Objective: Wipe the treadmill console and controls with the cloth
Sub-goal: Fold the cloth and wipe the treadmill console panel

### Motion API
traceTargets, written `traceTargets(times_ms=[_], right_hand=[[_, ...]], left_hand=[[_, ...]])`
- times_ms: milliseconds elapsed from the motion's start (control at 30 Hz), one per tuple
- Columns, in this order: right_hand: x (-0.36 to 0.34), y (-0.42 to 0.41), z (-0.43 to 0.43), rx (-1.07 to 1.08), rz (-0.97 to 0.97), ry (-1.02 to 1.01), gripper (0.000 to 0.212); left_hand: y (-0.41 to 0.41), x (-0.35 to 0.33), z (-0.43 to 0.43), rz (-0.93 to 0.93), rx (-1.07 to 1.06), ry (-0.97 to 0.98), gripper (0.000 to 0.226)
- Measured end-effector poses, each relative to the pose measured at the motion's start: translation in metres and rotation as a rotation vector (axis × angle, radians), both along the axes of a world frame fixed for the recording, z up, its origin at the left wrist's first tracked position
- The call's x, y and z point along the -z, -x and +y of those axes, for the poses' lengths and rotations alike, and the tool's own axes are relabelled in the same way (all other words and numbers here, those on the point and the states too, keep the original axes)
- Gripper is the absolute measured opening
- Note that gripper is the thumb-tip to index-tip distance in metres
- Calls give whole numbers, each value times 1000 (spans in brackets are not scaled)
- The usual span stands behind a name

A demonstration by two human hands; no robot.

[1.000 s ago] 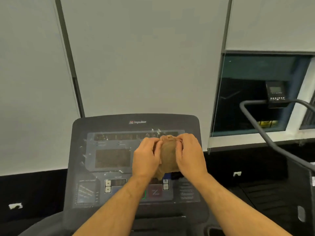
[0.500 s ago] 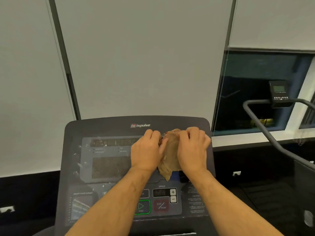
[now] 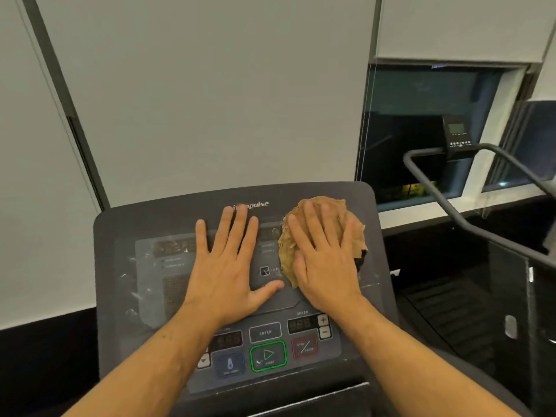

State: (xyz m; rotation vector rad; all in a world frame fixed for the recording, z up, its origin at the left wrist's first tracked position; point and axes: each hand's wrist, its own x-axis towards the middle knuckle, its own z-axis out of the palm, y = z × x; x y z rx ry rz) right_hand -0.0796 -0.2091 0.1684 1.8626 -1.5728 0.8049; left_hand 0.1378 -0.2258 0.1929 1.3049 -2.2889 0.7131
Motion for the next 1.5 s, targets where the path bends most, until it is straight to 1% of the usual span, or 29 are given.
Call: traceTargets(times_ms=[100, 233, 267, 333, 400, 433, 500, 567, 600, 633, 700, 733, 767, 800, 867, 900, 933, 1000, 1067, 1100, 1133, 1200, 1233, 1267, 1333, 1400, 1433, 1467, 1500], right_hand=[[25, 24, 19, -10, 16, -16, 70], [-6, 19, -1, 119, -149, 15, 67], [-15, 6, -7, 99, -121, 9, 66], [-10, -5, -7, -28, 80, -19, 65], [9, 15, 9, -148, 292, -42, 67], [12, 31, 14, -168, 317, -41, 69], [1, 39, 8, -97, 174, -3, 70], [-20, 13, -8, 8, -13, -1, 70], [-24, -4, -12, -8, 1, -9, 70], [-20, -14, -10, -75, 81, -16, 71], [2, 0, 0, -232, 316, -36, 73], [10, 18, 7, -269, 387, -47, 75], [11, 34, 9, -264, 391, -37, 76], [5, 42, 7, -210, 332, -17, 77], [-15, 31, -5, -15, 72, 10, 76], [-25, 16, -10, 43, -9, 6, 74], [-29, 3, -10, 46, -8, -4, 73], [-11, 3, -2, -76, 164, 2, 71], [9, 36, 13, -170, 319, -1, 70], [12, 54, 14, -143, 317, 13, 71], [8, 64, 11, -68, 253, 11, 73], [-9, 55, -1, 100, 5, -15, 75], [-15, 41, -5, 126, -69, -23, 76], [-15, 29, -4, 105, -63, -21, 76], [11, 24, 11, -63, 126, -44, 78], [40, 54, 35, -245, 386, -92, 78], [45, 73, 40, -278, 455, -97, 78], [43, 88, 37, -260, 457, -77, 78], [35, 94, 30, -188, 380, -57, 78]], left_hand=[[-1, 1, -2, -13, 12, -14, 122], [1, 1, -2, -21, 7, -25, 124], [1, 1, -2, -21, 9, -26, 125], [-1, 1, -1, -27, 16, -33, 126], [-3, 4, 1, -24, 27, -25, 127], [-4, 7, 4, -33, 37, -28, 128], [-6, 12, 8, -54, 55, -36, 130], [-6, 15, 9, -55, 57, -27, 131], [-5, 15, 11, -48, 50, -22, 131], [-4, 15, 12, -36, 47, -18, 131], [-2, 16, 13, -19, 57, -1, 132], [-2, 16, 13, -24, 65, 6, 132], [-2, 17, 14, -34, 67, 9, 132], [-2, 17, 14, -40, 64, 10, 132], [-1, 17, 15, -43, 44, 11, 129], [1, 17, 15, -42, 38, 15, 124], [3, 17, 15, -38, 41, 19, 117], [3, 19, 15, -13, 61, 31, 98], [2, 21, 15, -14, 57, 43, 86], [2, 21, 15, -31, 44, 47, 85], [1, 21, 16, -48, 32, 47, 86], [2, 23, 17, -77, 14, 40, 88], [3, 23, 17, -79, 5, 41, 88], [5, 23, 17, -71, -3, 42, 87], [8, 26, 19, -40, -9, 51, 86], [9, 29, 19, -27, -10, 56, 85], [9, 29, 19, -28, -10, 54, 86], [9, 29, 19, -28, -8, 54, 86], [8, 29, 18, -29, -8, 54, 86]])
